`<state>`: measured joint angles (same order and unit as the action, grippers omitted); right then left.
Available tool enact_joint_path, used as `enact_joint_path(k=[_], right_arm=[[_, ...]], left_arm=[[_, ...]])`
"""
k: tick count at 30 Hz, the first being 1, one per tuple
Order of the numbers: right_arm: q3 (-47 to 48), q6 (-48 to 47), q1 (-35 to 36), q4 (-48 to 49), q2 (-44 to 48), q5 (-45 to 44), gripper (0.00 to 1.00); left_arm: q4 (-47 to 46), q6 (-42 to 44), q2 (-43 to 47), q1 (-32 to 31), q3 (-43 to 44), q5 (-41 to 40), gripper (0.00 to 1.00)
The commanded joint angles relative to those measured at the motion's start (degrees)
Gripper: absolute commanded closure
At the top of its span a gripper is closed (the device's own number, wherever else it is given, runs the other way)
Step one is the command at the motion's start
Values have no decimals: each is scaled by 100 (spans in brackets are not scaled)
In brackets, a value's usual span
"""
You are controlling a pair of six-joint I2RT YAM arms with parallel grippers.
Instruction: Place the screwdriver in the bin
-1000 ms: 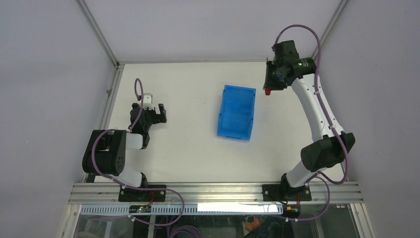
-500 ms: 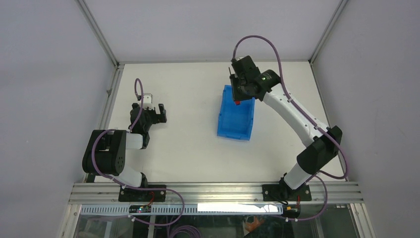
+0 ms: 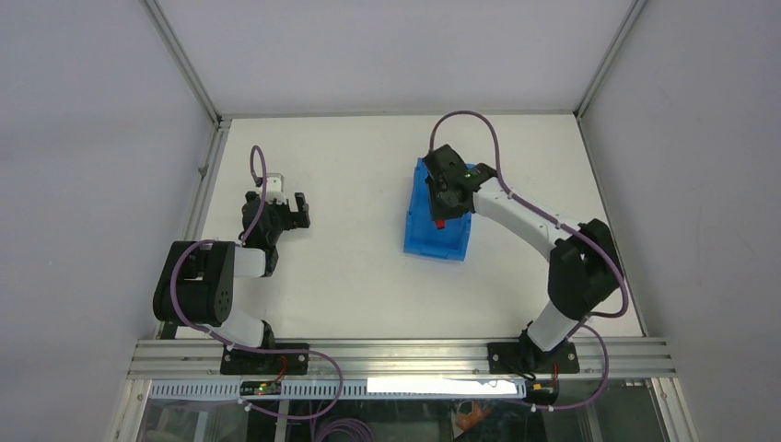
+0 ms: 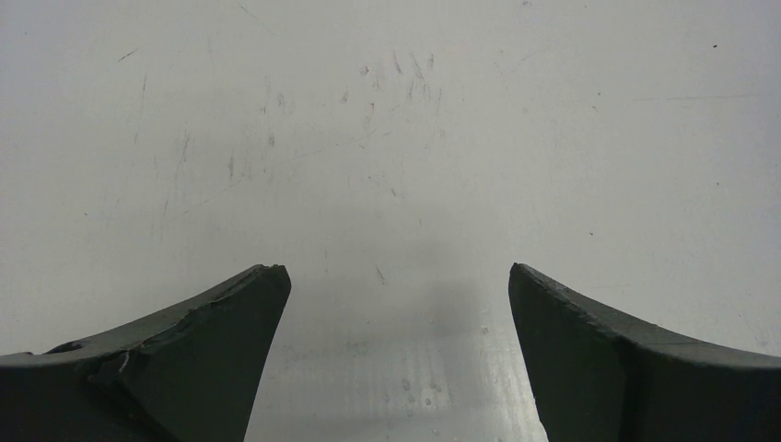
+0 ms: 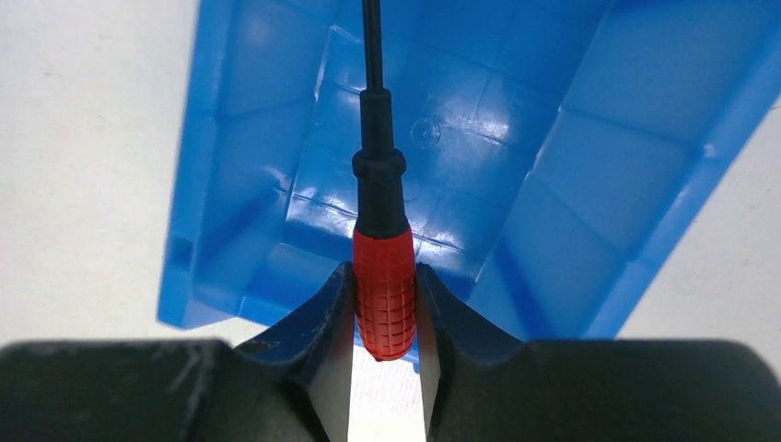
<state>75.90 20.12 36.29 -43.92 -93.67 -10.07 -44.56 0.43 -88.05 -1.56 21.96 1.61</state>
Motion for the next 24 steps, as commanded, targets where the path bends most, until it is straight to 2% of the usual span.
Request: enact_joint_path(k=[1,8,13,18,24], right_arm=[[-244,320,27,660,-162,-92,94],[-313,394,18,838,-684,-170,87],[-323,444,-22,885,-976,-206,74],[-216,441,-39,801,-989,-172,53],[209,294,-39,497,-653,-200,44]], left_arm=[[-159,-104,169,-64,-7,45,1],[-159,-104,172,-63,-7,48,1],[-159,-104,167,-65,-7,49,1],[-159,-104,168,-64,-7,46,1],[-159,-104,171,-67,-7,50,1]])
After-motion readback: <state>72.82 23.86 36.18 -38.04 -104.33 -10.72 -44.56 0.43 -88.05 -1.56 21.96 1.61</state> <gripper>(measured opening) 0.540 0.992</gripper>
